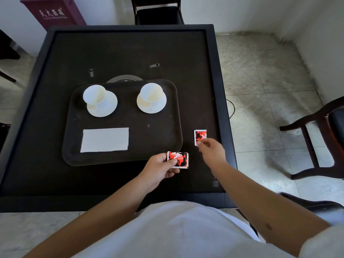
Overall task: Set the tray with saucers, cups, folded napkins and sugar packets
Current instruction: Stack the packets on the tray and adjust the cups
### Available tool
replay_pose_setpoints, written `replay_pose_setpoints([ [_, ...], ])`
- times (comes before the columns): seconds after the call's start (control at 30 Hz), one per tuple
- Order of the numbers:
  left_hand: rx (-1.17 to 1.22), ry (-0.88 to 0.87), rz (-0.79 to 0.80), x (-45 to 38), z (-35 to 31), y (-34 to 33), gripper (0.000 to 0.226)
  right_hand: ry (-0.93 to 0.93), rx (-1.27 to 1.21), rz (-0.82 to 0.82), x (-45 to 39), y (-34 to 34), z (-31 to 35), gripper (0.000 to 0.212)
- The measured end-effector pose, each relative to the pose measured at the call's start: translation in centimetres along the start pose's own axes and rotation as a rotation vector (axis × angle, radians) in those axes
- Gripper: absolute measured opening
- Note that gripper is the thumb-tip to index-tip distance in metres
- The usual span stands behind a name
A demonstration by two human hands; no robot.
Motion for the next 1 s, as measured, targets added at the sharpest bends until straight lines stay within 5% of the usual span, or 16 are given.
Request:
replay_pose_setpoints([
  [0.27,-0.021,0.018,-0.018,-0.4,-0.1,0.1,0.015,-0.018,0.259,-0.23,-3.9,-1.5,-0.9,0.036],
  [0.5,-0.047,0.046,-0.058,-0.8,-0.1,0.2,0.016,-0.028,0.313,-0.232,-4.3,-1.8,-0.7,0.017],
  [0.77,0.0,0.034,-0.071,-0.9,0.2,0.8,0.016,-0.022,-0.266,0.04,-0.8,0.0,0.7,0.005],
  [1.0,-0.029,0.044,0.007,-0.4,-0.1,0.4,0.016,0.186,-0.105,0.217,3.1,0.1,3.1,0.008],
])
Point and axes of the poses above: each hand's wrist, its own x-axis away from the middle knuckle, its own y-axis out of the back of the hand, z = x × y, the point moved 1 cm from there along -x, towards the middle knuckle, and after that the axes turned 4 degrees about -x, right-handed, at the moved point
